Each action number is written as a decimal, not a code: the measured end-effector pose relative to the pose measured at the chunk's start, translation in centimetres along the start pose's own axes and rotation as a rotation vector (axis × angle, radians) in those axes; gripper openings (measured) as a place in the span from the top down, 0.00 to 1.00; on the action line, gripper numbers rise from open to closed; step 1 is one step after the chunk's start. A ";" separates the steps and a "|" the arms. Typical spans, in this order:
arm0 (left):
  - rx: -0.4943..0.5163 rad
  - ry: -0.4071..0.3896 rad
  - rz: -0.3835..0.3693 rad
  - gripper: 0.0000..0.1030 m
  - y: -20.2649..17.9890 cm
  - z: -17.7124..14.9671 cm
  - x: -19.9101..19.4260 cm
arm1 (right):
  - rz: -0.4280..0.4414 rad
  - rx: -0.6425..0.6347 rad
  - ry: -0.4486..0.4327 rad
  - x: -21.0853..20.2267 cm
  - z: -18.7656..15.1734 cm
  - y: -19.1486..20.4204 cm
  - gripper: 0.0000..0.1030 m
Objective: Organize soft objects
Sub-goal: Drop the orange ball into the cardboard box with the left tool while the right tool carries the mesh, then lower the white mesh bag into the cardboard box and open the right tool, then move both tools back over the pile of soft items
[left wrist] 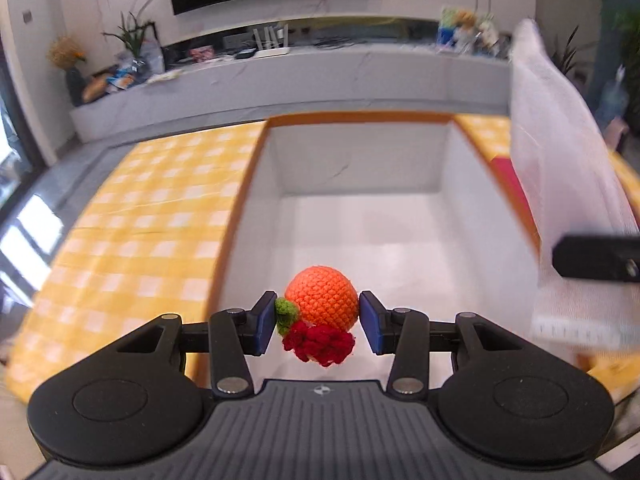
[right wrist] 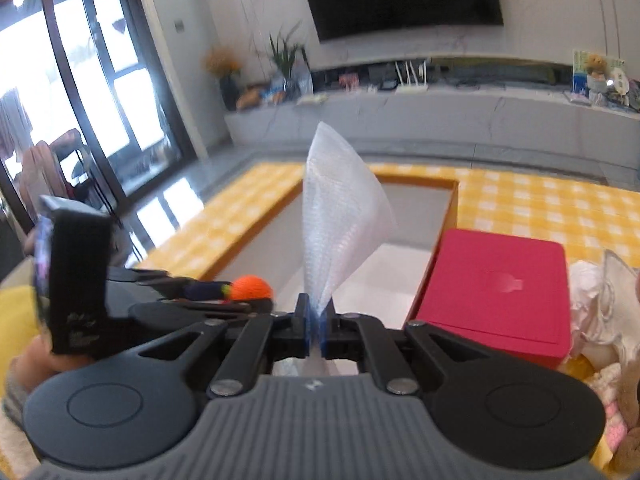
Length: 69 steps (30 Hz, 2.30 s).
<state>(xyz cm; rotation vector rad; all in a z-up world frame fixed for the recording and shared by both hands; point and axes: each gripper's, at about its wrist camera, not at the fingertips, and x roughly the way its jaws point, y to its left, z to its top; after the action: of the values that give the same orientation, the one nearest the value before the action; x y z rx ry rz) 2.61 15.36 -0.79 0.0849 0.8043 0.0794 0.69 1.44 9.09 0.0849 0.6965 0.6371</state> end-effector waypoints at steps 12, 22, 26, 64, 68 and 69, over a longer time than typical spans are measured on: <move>-0.018 0.056 0.097 0.45 0.5 -0.1 -0.8 | 0.002 -0.011 0.200 8.2 1.4 1.3 0.98; -0.032 -0.051 0.091 0.32 1.4 0.4 -2.6 | -0.027 -0.013 0.263 11.0 1.2 1.5 0.99; -0.071 -0.175 0.154 0.14 2.1 0.7 -4.7 | -0.025 -0.012 0.272 11.2 0.8 1.6 0.99; -0.439 -0.238 0.202 0.11 8.2 0.4 -7.2 | 0.068 -0.042 0.315 14.6 1.4 6.0 0.10; -0.417 -0.268 0.248 0.11 7.8 0.5 -8.3 | 0.074 -0.019 0.273 13.5 2.0 5.6 0.07; -0.415 -0.280 0.251 0.11 7.7 0.6 -8.6 | 0.081 -0.014 0.258 13.1 2.2 5.5 0.07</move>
<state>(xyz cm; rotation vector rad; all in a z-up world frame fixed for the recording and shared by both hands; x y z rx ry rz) -3.24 22.10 6.59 -0.1928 0.4811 0.4597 6.89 13.67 4.80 0.0180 0.9413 0.7375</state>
